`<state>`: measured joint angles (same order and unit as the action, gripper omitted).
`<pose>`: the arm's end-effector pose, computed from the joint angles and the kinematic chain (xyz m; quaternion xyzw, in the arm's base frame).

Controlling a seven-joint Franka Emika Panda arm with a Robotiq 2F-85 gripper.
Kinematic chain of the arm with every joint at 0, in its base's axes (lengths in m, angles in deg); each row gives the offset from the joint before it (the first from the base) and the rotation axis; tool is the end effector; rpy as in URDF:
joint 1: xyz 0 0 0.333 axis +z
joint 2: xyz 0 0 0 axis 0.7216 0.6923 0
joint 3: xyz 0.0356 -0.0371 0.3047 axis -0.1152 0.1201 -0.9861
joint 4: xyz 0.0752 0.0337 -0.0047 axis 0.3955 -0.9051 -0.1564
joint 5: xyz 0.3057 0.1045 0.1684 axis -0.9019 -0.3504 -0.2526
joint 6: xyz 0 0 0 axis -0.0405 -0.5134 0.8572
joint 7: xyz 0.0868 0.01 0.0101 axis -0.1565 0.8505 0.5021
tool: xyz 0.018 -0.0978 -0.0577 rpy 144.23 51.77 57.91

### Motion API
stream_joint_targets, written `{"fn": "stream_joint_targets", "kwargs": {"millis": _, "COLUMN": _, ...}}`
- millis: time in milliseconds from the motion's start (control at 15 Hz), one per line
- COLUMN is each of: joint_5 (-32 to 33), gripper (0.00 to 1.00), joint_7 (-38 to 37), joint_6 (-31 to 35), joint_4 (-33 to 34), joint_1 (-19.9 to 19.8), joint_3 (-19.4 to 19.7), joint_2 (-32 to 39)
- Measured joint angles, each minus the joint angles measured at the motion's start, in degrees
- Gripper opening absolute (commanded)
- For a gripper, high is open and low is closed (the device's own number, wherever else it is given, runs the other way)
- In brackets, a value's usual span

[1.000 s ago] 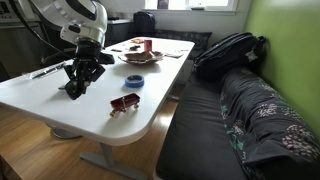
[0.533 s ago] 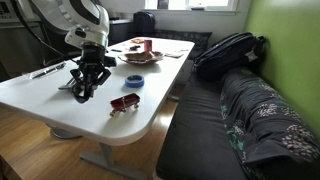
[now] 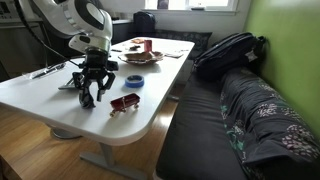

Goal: Remove the glasses from the wooden plate and put it on the table

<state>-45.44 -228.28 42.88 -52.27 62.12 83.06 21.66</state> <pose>0.4606 -0.0136 0.1340 0.3689 -0.8431 0.1523 0.3605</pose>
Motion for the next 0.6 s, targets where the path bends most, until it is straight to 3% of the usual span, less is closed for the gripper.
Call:
{"fn": "stream_joint_targets", "kwargs": {"millis": 200, "joint_5": 1.5, "gripper": 1.0, "joint_7": 0.0, "joint_6": 0.1, "joint_4": -0.1, "joint_1": 2.1, "joint_3": 2.3, "joint_2": -1.1}}
{"fn": "stream_joint_targets", "kwargs": {"millis": 600, "joint_5": 9.4, "gripper": 1.0, "joint_7": 0.0, "joint_6": 0.5, "joint_4": -3.3, "joint_1": 24.8, "joint_3": 23.9, "joint_2": -11.9}}
